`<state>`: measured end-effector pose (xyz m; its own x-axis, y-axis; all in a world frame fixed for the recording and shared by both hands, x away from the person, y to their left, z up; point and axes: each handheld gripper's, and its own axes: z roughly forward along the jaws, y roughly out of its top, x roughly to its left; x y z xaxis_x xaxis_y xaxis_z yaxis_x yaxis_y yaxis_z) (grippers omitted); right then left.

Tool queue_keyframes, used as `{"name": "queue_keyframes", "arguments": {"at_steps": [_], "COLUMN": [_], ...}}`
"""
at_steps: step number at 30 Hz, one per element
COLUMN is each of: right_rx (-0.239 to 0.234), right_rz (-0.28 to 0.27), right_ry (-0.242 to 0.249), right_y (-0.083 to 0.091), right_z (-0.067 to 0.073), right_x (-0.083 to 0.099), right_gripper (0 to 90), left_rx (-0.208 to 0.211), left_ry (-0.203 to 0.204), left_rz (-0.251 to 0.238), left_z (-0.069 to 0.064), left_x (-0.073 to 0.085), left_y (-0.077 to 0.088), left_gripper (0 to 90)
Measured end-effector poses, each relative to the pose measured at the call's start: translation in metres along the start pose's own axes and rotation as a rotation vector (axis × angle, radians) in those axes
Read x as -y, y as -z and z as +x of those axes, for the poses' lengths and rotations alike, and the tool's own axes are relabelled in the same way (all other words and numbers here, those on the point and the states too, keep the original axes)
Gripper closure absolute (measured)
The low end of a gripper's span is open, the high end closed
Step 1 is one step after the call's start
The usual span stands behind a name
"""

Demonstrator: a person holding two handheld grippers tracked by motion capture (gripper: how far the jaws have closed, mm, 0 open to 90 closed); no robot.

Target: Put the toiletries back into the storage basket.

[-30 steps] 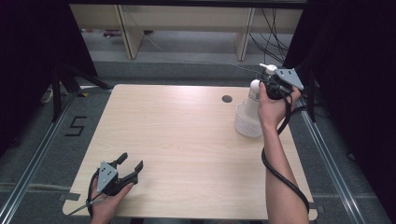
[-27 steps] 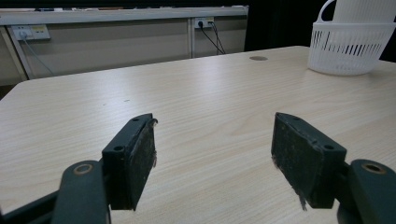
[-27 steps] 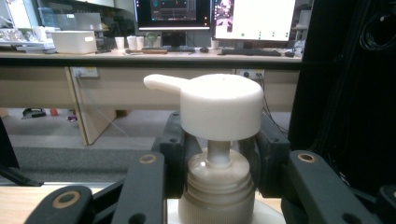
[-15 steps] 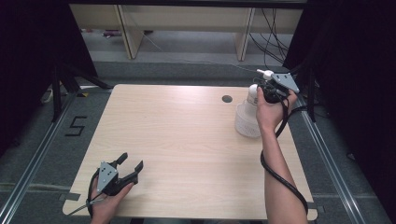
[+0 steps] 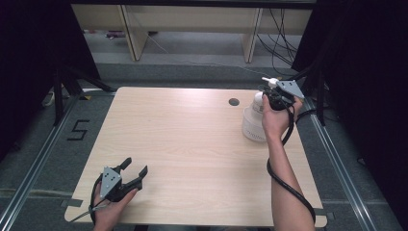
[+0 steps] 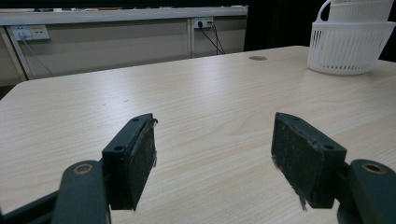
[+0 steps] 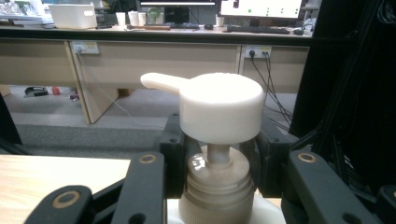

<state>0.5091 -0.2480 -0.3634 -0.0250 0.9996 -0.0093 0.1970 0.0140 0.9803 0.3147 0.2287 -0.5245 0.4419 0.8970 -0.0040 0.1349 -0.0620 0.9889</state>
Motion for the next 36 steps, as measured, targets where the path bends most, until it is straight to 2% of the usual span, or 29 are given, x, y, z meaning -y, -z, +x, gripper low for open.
{"name": "queue_keyframes", "arguments": {"at_steps": [3, 4, 6, 11, 14, 15, 19, 20, 23, 24, 25, 26, 27, 28, 29, 31, 32, 36], "right_rx": [0.0, -0.004, -0.004, -0.004, -0.002, -0.004, -0.001, -0.002, 0.006, 0.004, 0.001, 0.005, 0.009, 0.004, 0.008, 0.007, 0.005, 0.015], "right_rz": [-0.002, 0.005, 0.011, 0.003, 0.009, 0.004, 0.013, 0.009, 0.032, 0.028, 0.029, 0.027, 0.02, 0.023, 0.023, 0.026, 0.031, 0.034], "right_ry": [-0.005, 0.009, -0.006, 0.009, -0.007, 0.01, -0.011, 0.001, -0.015, 0.001, -0.015, 0.012, 0.001, 0.015, -0.001, 0.018, 0.007, 0.017], "right_y": [-0.0011, -0.0013, -0.0011, -0.002, -0.0012, -0.0018, -0.0005, -0.0011, 0.0006, -0.0001, 0.0005, 0.0009, 0.0012, 0.0012, 0.0017, 0.0019, 0.0022, 0.0041], "right_z": [0.0012, 0.0004, 0.0017, 0.0017, 0.0029, 0.0016, 0.0013, -0.0005, -0.0021, -0.0037, -0.003, -0.0039, -0.0023, -0.0028, -0.0013, -0.0017, -0.0002, 0.0011], "right_x": [0.0025, 0.0031, 0.0039, 0.0051, 0.0054, 0.0052, 0.0056, 0.0056, 0.0056, 0.0062, 0.0062, 0.006, 0.0055, 0.0042, 0.0033, 0.0014, 0.0012, 0.0011], "right_gripper": [63.4, 63.4, 63.4, 63.3, 63.3, 63.3, 63.1, 62.9, 61.9, 61.7, 61.0, 60.3, 58.6, 56.2, 54.3, 49.3, 47.4, 38.3], "left_rx": [0.0, 0.001, 0.001, 0.001, 0.002, 0.002, 0.002, 0.002, 0.002, 0.002, 0.001, 0.002, 0.003, 0.002, 0.003, 0.002, 0.002, 0.001], "left_ry": [-0.001, -0.001, -0.001, -0.001, -0.003, -0.002, -0.002, -0.002, -0.002, -0.002, -0.001, 0.003, 0.002, 0.002, 0.002, 0.002, 0.003, 0.004], "left_rz": [0.0, 0.0, 0.0, 0.0, 0.0, 0.0, 0.0, 0.001, 0.002, 0.002, 0.003, 0.001, 0.002, 0.005, 0.003, 0.003, 0.003, 0.002], "left_z": [0.0001, 0.0001, 0.0001, 0.0, 0.0, 0.0, -0.0001, -0.0001, -0.0002, -0.0001, -0.0001, -0.0001, 0.0002, 0.0002, 0.0002, 0.0002, 0.0002, 0.0002], "left_x": [0.0, 0.0, 0.0, 0.0, 0.0, 0.0, 0.0, 0.0, 0.0, -0.0001, -0.0001, -0.0001, -0.0001, -0.0002, -0.0001, -0.0001, -0.0001, 0.0], "left_y": [0.0001, 0.0001, 0.0001, 0.0001, 0.0, 0.0, 0.0, 0.0, 0.0, 0.0, 0.0, -0.0002, 0.0, 0.0001, 0.0, 0.0001, 0.0001, 0.0001], "left_gripper": [29.9, 29.9, 29.9, 29.9, 29.9, 29.9, 29.9, 29.9, 29.9, 29.9, 29.9, 29.9, 29.8, 29.8, 29.8, 29.8, 29.8, 29.8]}}
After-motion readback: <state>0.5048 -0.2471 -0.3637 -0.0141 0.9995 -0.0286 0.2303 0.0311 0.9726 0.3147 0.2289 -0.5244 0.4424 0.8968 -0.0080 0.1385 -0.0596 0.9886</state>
